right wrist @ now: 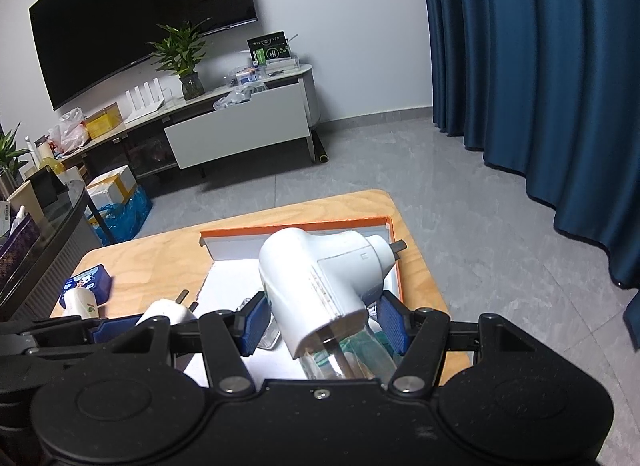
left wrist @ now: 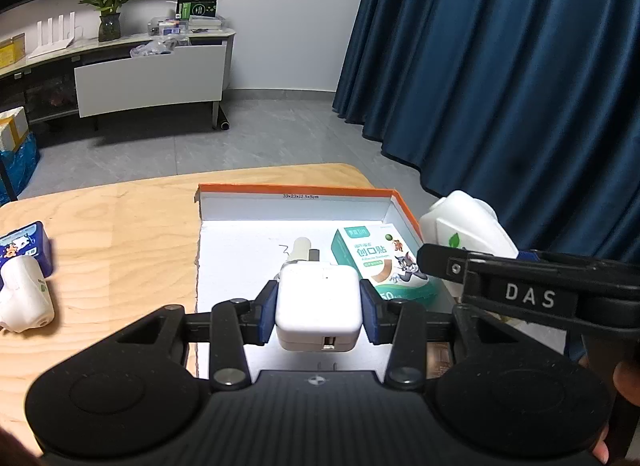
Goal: Organize rigid objects
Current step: 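Lower the cube charger with the left gripper while the right lowers the diffuser, open both, then move both tools back toward the blue tin and white plug adapter, then grasp the blue toothpick tin with the left gripper while the right grasps the white plug adapter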
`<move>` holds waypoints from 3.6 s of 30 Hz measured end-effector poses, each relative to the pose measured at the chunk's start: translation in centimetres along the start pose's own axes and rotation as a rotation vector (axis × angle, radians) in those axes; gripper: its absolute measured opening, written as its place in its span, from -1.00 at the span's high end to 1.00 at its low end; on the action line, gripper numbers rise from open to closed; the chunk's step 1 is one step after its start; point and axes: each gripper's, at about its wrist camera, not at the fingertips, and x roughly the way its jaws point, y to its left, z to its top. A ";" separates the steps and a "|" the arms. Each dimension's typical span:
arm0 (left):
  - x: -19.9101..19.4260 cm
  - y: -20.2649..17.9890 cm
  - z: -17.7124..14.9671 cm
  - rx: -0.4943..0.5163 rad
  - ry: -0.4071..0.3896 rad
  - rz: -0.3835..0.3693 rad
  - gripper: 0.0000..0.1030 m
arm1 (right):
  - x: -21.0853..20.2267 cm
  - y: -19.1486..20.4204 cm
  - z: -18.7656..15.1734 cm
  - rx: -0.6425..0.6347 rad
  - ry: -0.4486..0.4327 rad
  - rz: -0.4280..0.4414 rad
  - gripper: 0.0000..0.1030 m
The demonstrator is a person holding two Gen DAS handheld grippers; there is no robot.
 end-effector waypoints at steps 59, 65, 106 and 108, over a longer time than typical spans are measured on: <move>-5.5 7.6 -2.7 -0.066 -0.045 0.087 -0.60 | -0.7 7.1 0.8 -0.054 -0.023 0.106 -0.63; -8.9 14.7 -3.7 -0.177 -0.071 0.251 -0.64 | 2.0 13.5 -1.0 -0.102 0.062 0.241 -0.69; 0.5 26.2 -0.3 0.315 -0.057 0.162 -1.00 | 9.5 22.3 -4.9 -0.192 0.185 0.206 -0.58; 1.8 26.3 -0.2 0.372 -0.034 0.144 -1.00 | 8.0 21.1 -5.0 -0.179 0.179 0.214 -0.57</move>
